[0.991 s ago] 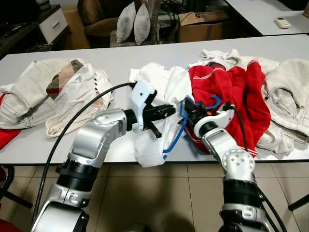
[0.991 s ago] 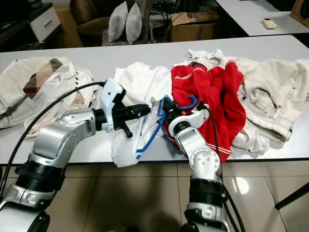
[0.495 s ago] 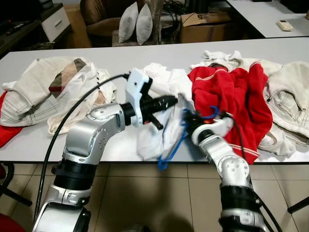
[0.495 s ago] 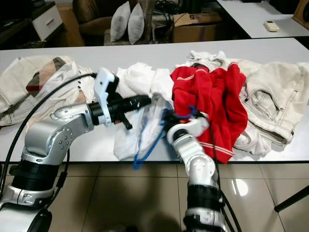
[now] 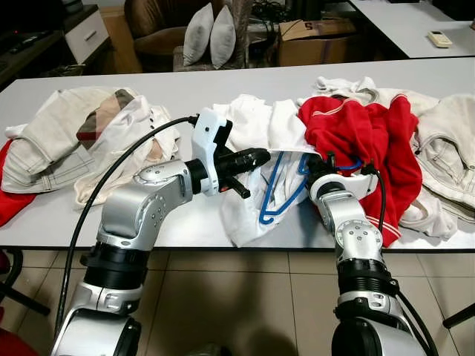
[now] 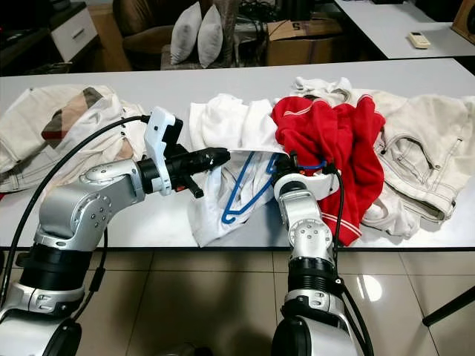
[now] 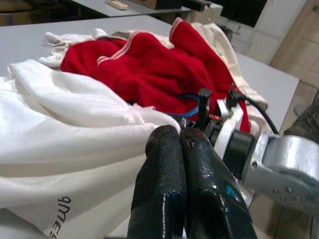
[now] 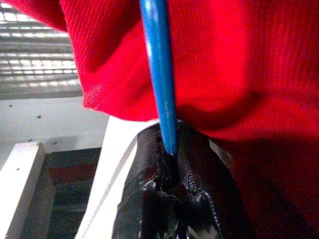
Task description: Hang hanger
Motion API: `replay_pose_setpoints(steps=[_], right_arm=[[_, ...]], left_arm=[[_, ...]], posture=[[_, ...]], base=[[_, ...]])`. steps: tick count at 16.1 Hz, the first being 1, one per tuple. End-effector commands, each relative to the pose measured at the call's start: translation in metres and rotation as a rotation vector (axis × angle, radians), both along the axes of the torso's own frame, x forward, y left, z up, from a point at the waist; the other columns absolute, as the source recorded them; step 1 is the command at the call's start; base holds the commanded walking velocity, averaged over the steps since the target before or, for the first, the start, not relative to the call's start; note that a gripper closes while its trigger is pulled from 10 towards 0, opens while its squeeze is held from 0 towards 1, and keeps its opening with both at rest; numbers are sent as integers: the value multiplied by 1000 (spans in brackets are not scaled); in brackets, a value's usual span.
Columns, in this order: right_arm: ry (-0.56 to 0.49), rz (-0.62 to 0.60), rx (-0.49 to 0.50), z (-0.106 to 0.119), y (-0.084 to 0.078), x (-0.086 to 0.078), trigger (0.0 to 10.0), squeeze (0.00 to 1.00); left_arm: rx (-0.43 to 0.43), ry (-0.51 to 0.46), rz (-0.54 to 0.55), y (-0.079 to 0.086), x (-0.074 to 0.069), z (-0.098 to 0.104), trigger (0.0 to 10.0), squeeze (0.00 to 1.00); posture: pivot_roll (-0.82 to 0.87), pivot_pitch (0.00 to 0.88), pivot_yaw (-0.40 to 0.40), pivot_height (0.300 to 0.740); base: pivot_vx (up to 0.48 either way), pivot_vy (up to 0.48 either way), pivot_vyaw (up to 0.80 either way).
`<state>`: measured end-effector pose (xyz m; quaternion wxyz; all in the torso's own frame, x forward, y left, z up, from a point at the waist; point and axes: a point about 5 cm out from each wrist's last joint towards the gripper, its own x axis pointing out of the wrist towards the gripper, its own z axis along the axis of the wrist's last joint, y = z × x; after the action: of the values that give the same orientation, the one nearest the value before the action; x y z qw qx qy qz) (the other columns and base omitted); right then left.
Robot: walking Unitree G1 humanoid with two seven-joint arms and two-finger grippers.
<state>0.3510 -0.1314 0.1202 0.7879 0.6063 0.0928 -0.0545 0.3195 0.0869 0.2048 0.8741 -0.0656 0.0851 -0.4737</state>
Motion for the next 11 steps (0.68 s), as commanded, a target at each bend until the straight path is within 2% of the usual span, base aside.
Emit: replay_pose_setpoints(steps=[1, 3, 5, 6, 8, 10, 11], right_arm=[[-74, 87, 113, 25, 55, 4, 10000, 0], [-71, 89, 79, 23, 56, 5, 10000, 0], [-104, 52, 94, 30, 51, 10, 10000, 0], [-110, 48, 103, 31, 51, 11, 10000, 0], [-148, 86, 97, 41, 61, 17, 10000, 0], [-195, 109, 106, 53, 69, 21, 10000, 0], [-221, 113, 124, 58, 71, 22, 10000, 0]], left_arm=[[-18, -26, 7, 2, 3, 10, 0, 0], [11, -40, 8, 6, 4, 11, 0, 0], [145, -70, 56, 39, 14, 9, 0, 0], [162, -66, 56, 44, 15, 8, 0, 0], [215, -47, -40, 47, 9, 6, 0, 0], [212, -44, -79, 49, 6, 9, 0, 0], [236, -47, -94, 52, 6, 9, 0, 0]], posture=[[4, 0, 125, 740], [8, 0, 135, 740], [15, 0, 146, 740], [17, 1, 148, 740], [23, 0, 156, 740], [28, 0, 156, 740], [31, 0, 155, 740]], base=[[0, 0, 0], [0, 0, 0], [0, 0, 0], [0, 0, 0], [0, 0, 0], [0, 0, 0], [0, 0, 0]])
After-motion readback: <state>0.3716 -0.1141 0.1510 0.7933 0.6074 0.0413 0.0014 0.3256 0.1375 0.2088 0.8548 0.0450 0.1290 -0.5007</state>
